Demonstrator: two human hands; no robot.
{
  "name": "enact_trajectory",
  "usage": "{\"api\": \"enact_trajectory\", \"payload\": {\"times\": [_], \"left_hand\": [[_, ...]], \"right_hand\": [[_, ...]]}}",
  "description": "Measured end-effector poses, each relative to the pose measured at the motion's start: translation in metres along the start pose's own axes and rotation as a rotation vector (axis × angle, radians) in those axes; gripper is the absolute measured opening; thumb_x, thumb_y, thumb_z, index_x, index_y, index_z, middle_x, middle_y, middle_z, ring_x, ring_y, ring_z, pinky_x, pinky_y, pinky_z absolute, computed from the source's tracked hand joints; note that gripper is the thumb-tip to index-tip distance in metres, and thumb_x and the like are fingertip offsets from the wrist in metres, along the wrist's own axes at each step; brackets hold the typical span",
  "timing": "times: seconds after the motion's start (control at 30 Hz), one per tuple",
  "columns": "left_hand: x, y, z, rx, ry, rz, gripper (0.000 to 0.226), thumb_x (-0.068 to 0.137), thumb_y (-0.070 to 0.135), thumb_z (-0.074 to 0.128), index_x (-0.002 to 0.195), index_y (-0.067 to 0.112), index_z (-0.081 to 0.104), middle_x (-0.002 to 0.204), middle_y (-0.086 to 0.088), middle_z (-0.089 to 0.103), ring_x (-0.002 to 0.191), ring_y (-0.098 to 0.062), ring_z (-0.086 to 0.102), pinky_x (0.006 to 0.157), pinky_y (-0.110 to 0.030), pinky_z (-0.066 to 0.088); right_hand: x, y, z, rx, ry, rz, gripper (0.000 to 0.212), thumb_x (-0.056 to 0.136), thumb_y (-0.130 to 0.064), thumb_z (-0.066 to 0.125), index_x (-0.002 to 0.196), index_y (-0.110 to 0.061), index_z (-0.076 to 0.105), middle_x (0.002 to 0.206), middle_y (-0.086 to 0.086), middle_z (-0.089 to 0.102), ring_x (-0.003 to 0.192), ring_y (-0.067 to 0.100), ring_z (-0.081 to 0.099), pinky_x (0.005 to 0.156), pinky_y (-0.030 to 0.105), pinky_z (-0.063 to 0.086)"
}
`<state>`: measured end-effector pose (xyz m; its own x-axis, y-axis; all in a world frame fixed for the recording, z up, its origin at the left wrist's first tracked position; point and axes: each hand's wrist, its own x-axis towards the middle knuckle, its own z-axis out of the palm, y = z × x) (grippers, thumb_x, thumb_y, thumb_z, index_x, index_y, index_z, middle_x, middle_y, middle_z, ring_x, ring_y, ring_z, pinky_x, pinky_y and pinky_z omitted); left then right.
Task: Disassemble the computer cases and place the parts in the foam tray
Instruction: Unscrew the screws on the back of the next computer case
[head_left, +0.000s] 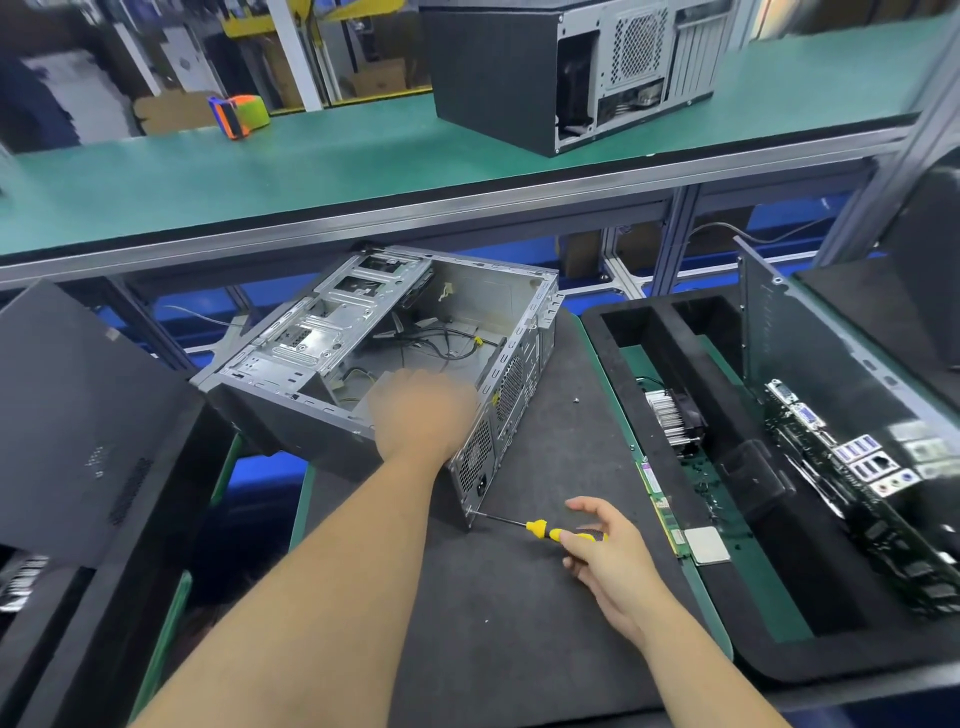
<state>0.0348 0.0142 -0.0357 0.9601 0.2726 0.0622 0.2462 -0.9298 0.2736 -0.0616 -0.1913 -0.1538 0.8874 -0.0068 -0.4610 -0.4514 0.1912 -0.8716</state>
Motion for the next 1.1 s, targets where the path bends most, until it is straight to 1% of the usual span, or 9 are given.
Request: {"api": "enact_trajectory", "payload": {"times": [0.1,0.2,0.33,0.47,0.57,0.67,0.77,1.0,1.1], "left_hand": [[-0.0001,0.0005,-0.001,-0.009,0.0,-0.002,0.037,0.093,0.039,0.034,0.082,0.024,0.066,0.099,0.0,0.06,0.116,-0.019,0.046,0.114,-0.051,0.027],[-0.0006,0.0007,-0.002,-0.009,-0.004,-0.005,0.037,0.093,0.039,0.034,0.083,0.025,0.066,0.1,0.0,0.06,0.117,-0.018,0.045,0.114,-0.051,0.027],[-0.002,0.0015,-0.0031,-0.011,-0.001,-0.001,0.036,0.094,0.039,0.034,0.082,0.025,0.065,0.099,0.0,0.059,0.116,-0.019,0.046,0.114,-0.051,0.027],[-0.0026,0.0015,-0.0039,-0.014,0.004,-0.001,0.036,0.094,0.039,0.034,0.083,0.025,0.066,0.099,0.0,0.059,0.115,-0.019,0.046,0.113,-0.05,0.027],[-0.0024,0.0017,-0.0039,-0.021,0.005,-0.003,0.036,0.093,0.038,0.033,0.08,0.025,0.064,0.1,-0.001,0.062,0.114,-0.019,0.047,0.113,-0.05,0.028],[-0.0015,0.002,-0.0035,-0.024,0.005,-0.008,0.035,0.093,0.039,0.033,0.079,0.026,0.063,0.1,-0.001,0.062,0.114,-0.019,0.047,0.113,-0.05,0.028],[-0.0015,0.0018,-0.0029,-0.026,0.011,-0.015,0.037,0.092,0.039,0.034,0.078,0.025,0.064,0.097,0.0,0.06,0.112,-0.019,0.046,0.112,-0.05,0.029],[-0.0025,-0.0015,-0.0016,-0.154,0.136,-0.037,0.035,0.094,0.038,0.04,0.097,0.021,0.07,0.099,0.0,0.063,0.106,-0.021,0.052,0.106,-0.045,0.038],[-0.0069,-0.0046,-0.0013,-0.289,0.315,-0.105,0.032,0.094,0.032,0.047,0.108,0.016,0.072,0.103,-0.004,0.068,0.104,-0.025,0.055,0.094,-0.044,0.044]], "right_hand": [[-0.0019,-0.0025,0.0039,-0.13,0.031,0.017,0.011,0.093,-0.021,0.069,0.103,-0.02,0.064,0.093,0.008,0.059,0.062,0.019,0.052,0.06,0.034,0.046],[-0.0008,-0.0042,0.005,-0.34,0.07,0.148,0.034,0.101,-0.047,0.046,0.096,-0.017,0.061,0.069,0.007,0.057,0.046,0.017,0.044,0.044,0.023,0.034],[0.0004,-0.0022,0.0024,-0.304,0.061,0.114,0.026,0.102,-0.03,0.051,0.089,-0.011,0.062,0.061,0.004,0.048,0.045,0.015,0.038,0.043,0.021,0.029],[-0.0025,-0.0016,0.0021,-0.132,0.06,0.058,0.006,0.094,-0.01,0.065,0.097,-0.01,0.061,0.081,0.007,0.056,0.055,0.017,0.042,0.049,0.028,0.037],[-0.0047,-0.003,0.0026,0.035,0.018,0.06,0.026,0.088,0.005,0.068,0.106,-0.013,0.062,0.096,0.009,0.054,0.064,0.02,0.049,0.062,0.033,0.044],[-0.0072,-0.0052,0.0067,0.014,0.014,0.081,0.024,0.087,-0.007,0.074,0.106,-0.01,0.06,0.096,0.01,0.057,0.067,0.02,0.054,0.054,0.031,0.046],[-0.0053,-0.0038,0.0073,-0.123,0.041,0.192,0.028,0.101,-0.036,0.057,0.095,-0.008,0.057,0.069,0.01,0.055,0.047,0.019,0.045,0.043,0.023,0.034],[0.0019,0.0028,0.0031,-0.139,0.097,0.041,0.004,0.093,-0.011,0.067,0.091,-0.009,0.066,0.068,0.006,0.055,0.052,0.016,0.045,0.049,0.028,0.04],[0.0022,0.0029,0.002,0.044,0.047,0.081,0.02,0.088,0.002,0.07,0.102,-0.011,0.066,0.08,0.009,0.057,0.052,0.016,0.047,0.058,0.033,0.041]]}}
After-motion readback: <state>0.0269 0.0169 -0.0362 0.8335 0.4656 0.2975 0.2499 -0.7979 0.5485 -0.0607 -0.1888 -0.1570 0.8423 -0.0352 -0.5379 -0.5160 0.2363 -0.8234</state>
